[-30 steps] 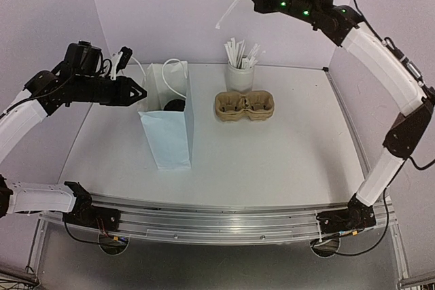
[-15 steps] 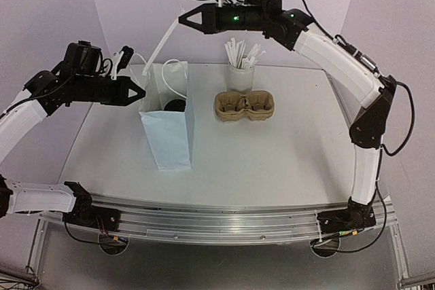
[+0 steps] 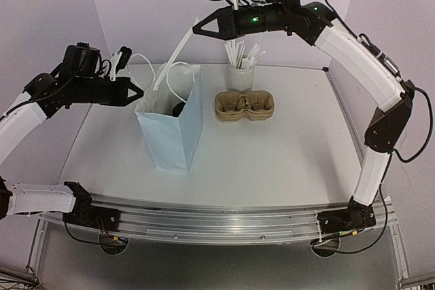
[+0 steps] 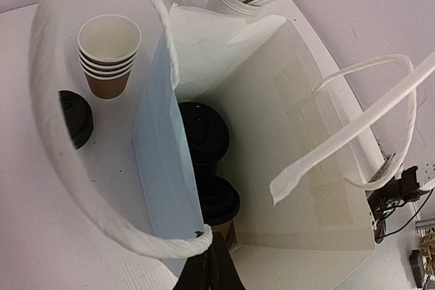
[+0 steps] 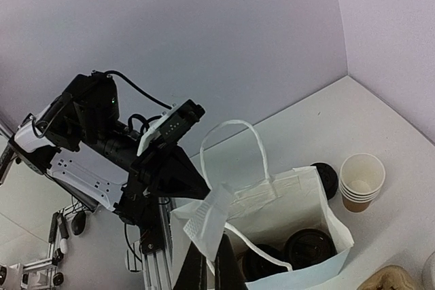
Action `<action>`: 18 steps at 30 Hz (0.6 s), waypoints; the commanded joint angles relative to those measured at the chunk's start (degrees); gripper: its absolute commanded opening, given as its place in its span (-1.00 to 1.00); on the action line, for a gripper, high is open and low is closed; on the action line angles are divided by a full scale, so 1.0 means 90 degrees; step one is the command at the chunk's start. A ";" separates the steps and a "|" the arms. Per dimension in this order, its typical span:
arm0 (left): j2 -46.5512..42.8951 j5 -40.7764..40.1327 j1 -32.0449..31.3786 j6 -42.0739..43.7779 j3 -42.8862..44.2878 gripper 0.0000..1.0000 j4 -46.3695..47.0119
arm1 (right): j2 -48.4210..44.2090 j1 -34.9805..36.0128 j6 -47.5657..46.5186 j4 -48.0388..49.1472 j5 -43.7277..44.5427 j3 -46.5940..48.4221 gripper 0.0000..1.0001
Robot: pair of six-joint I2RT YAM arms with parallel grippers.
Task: Pack the takeout coffee
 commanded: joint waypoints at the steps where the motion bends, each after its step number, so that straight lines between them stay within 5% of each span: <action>1: -0.0086 -0.0055 0.0026 0.0032 -0.0022 -1.00 0.0095 | -0.0105 -0.0009 -0.0127 -0.0348 -0.0388 0.0067 -1.00; 8: -0.0045 0.0016 0.0026 -0.0009 -0.0038 -1.00 0.0152 | 0.0613 0.0271 -0.0346 -0.0923 0.0057 0.0724 -1.00; 10: -0.0028 0.0036 0.0025 -0.0008 -0.0009 -1.00 0.0146 | 0.1014 0.0421 -0.0418 -0.1378 0.0192 0.1227 -0.69; 11: -0.0021 0.0037 0.0024 0.0002 0.0003 -1.00 0.0137 | 0.1176 0.0461 -0.0441 -0.1506 0.0224 0.1421 -0.35; 12: -0.0020 0.0037 0.0023 0.0008 0.0006 -1.00 0.0125 | 0.1269 0.0479 -0.0436 -0.1542 0.0257 0.1527 0.21; 14: -0.0021 0.0028 0.0026 0.0016 0.0003 -1.00 0.0096 | 0.1292 0.0497 -0.0426 -0.1532 0.0508 0.1606 0.74; 18: -0.0008 0.0067 0.0026 -0.0008 -0.0034 -1.00 0.0126 | 0.1048 0.0491 -0.0483 -0.1404 0.1860 0.1692 0.81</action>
